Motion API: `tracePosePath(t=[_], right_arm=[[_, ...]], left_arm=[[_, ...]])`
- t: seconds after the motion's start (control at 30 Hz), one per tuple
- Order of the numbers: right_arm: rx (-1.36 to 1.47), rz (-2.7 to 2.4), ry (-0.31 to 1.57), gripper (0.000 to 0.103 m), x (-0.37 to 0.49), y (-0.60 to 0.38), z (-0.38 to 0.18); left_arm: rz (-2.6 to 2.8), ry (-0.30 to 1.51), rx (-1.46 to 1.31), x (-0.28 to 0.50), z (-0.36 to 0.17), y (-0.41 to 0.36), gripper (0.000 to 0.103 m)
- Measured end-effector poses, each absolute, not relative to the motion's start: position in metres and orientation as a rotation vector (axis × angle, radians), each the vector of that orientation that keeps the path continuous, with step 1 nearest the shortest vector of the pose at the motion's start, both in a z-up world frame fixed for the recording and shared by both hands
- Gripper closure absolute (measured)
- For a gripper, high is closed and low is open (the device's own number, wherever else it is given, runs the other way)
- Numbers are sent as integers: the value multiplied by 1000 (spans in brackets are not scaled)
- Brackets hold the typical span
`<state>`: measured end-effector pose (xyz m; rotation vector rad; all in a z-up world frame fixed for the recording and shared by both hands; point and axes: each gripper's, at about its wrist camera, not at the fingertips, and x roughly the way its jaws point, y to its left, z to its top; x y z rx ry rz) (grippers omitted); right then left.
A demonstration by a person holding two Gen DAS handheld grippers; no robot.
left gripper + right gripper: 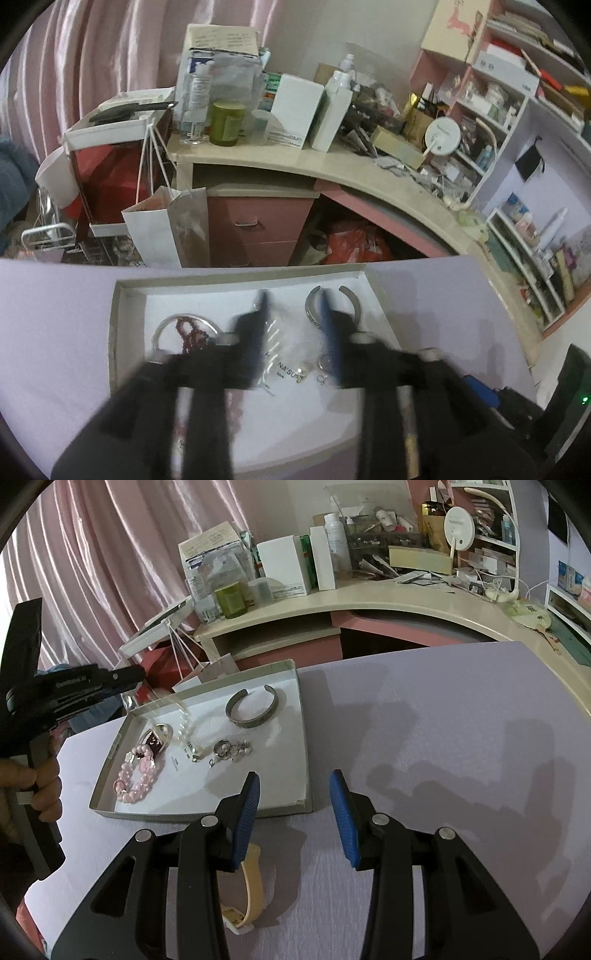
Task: Organize jewelry
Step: 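Carry the earring and pearl bracelet into the tray and open both tools, then grasp the yellow strap watch with the right tool while the left tool grasps the other pearl earring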
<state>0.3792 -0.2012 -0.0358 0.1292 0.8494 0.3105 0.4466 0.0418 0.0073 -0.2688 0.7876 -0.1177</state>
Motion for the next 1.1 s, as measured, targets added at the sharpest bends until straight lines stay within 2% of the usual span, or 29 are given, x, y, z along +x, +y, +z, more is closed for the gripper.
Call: tracePosePath(t=[0.13,0.33,0.4,0.57,0.83,1.1], right_arm=[[130,321,848,62,372,-199,-36],[110,344,842,61,358,-193,-36],[101,350,840,55,352,-190,-36],[80,370,856,49,337,-183,-41],[47,385,908,33,322,-167,-55],[-17,368,931,29,322,-152,-64]], left_arm=[[-93,754,-285,420,14,56,55],[11,679,-279,363,26,80,38],[49,658,-272,343,28,86,34],[134,646,-228,292,18,92,24],[198,701,-289,245,-14,99,18],[189,736,-304,232,-28,91,18]])
